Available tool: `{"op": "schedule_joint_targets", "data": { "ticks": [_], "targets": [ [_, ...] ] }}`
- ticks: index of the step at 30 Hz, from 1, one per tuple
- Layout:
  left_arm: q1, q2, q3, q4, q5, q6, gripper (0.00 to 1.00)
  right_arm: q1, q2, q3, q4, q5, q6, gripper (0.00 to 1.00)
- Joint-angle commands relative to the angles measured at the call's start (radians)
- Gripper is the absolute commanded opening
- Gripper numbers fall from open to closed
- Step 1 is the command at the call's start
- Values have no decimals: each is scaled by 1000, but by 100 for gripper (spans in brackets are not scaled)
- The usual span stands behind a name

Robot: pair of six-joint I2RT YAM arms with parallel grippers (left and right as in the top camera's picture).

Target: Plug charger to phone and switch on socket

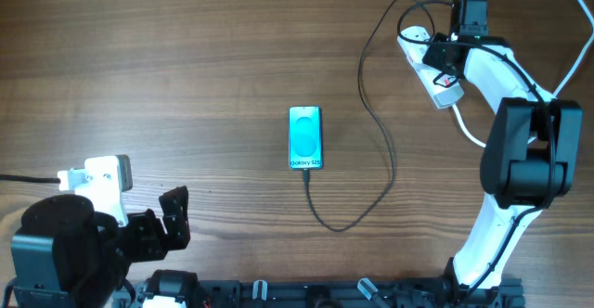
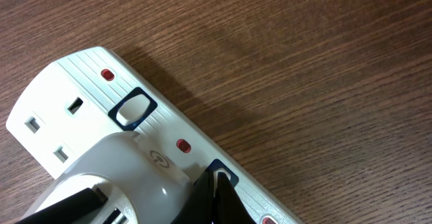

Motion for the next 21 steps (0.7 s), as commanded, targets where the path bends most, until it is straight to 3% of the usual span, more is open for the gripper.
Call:
{"op": "schedule_joint_targets", "data": {
  "ticks": [1,21],
  "targets": [
    [-3,-4,-1,3,-10,-2,100,21,42,-29,-15,-51,-9,4],
    [-3,-4,-1,3,-10,-2,100,21,42,-30,-43,-54,16,4]
  ]
}}
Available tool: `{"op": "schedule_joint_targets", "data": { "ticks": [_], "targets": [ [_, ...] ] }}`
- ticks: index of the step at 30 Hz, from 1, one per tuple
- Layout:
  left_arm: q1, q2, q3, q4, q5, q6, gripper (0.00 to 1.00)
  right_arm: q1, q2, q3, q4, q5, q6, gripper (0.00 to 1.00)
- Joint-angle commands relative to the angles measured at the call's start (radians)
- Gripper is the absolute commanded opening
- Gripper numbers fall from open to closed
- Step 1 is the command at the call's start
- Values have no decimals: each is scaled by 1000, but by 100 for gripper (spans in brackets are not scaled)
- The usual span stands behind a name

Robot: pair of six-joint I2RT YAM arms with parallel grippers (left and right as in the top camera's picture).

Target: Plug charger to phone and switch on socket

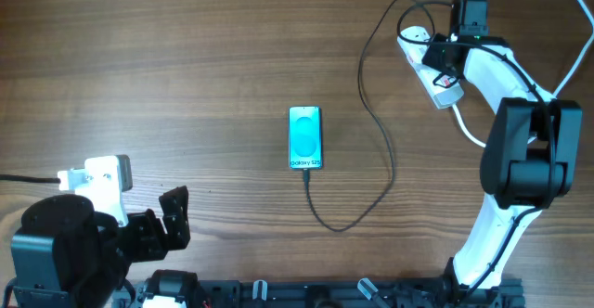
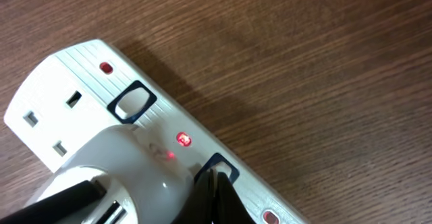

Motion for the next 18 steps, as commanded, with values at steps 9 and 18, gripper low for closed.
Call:
{"op": "schedule_joint_targets", "data": {
  "ticks": [9,18],
  "targets": [
    [-3,-4,-1,3,-10,-2,100,19,40,-28,-64,-49,8,4],
    [-3,-10,-2,13,-11,-2,100,18,-70,-28,-181,56,8,4]
  ]
}}
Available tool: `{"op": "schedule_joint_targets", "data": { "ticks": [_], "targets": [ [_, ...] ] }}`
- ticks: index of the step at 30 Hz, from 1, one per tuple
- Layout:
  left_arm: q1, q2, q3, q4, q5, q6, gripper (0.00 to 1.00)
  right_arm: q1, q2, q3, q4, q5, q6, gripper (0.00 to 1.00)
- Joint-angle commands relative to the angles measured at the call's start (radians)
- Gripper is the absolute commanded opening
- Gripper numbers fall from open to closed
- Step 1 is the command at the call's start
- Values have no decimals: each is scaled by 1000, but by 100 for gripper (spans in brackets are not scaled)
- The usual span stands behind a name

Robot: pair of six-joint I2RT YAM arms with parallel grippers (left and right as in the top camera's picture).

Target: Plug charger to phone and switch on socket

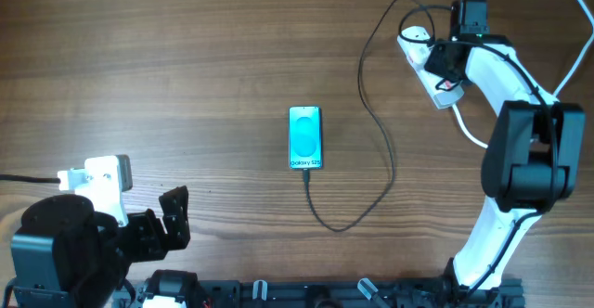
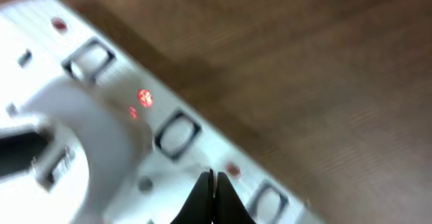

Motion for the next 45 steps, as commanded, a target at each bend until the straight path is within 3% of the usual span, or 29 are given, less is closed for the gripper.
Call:
{"op": "schedule_joint_targets", "data": {
  "ticks": [1,10,28,36,45],
  "targets": [
    [-3,-13,-2,12,-18,-2,100,17,-57,-31,-40,11,4,4],
    [-3,-104,-2,12,-33,-2,100,19,-224,-31,-103,9,5,4],
    [-2,-520,-4,9,-68,-2,100,117,-444,-31,-171,9,-21,4],
    [-2,-580,-61,24,-95,-6,100,195,-476,-31,-203,-6,-21,4],
    [14,-684,-84,34,-96,-6,100,215,-664,-31,-205,-6,-22,4]
  ]
}}
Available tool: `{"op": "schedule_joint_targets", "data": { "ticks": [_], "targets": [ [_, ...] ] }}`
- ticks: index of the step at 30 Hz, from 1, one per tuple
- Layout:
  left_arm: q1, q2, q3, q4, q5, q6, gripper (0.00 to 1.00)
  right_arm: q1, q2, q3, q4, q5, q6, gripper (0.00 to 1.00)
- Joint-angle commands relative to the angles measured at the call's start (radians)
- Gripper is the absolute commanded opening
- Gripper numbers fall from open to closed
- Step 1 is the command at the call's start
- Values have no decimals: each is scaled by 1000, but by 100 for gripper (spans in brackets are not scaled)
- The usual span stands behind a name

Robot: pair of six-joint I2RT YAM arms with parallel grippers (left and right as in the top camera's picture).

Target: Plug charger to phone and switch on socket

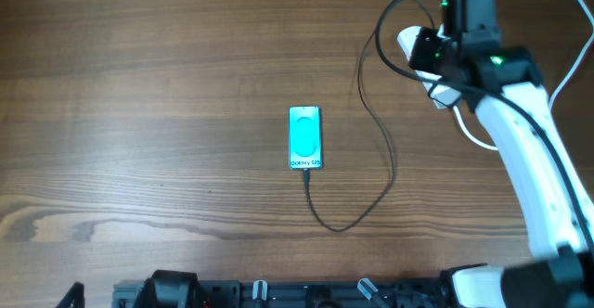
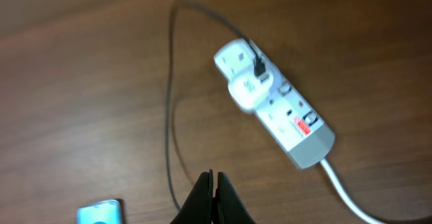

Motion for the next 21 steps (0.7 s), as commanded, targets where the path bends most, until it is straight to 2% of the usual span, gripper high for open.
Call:
{"op": "schedule_joint_targets", "data": {
  "ticks": [1,8,11,16,21],
  "targets": [
    [21,-90,-2,5,-16,-5,100,1,-117,0,0,-2,-13,4],
    [111,-101,3,6,-17,-5,100,1,-231,0,-13,-1,-25,4],
    [141,-101,0,19,-64,-5,100,1,-270,0,-23,0,-39,4],
    [146,-101,0,138,-66,-5,100,1,-322,0,-46,21,-68,4],
    [146,-101,-35,311,-135,-5,100,1,-383,0,-53,75,-68,4]
  ]
}}
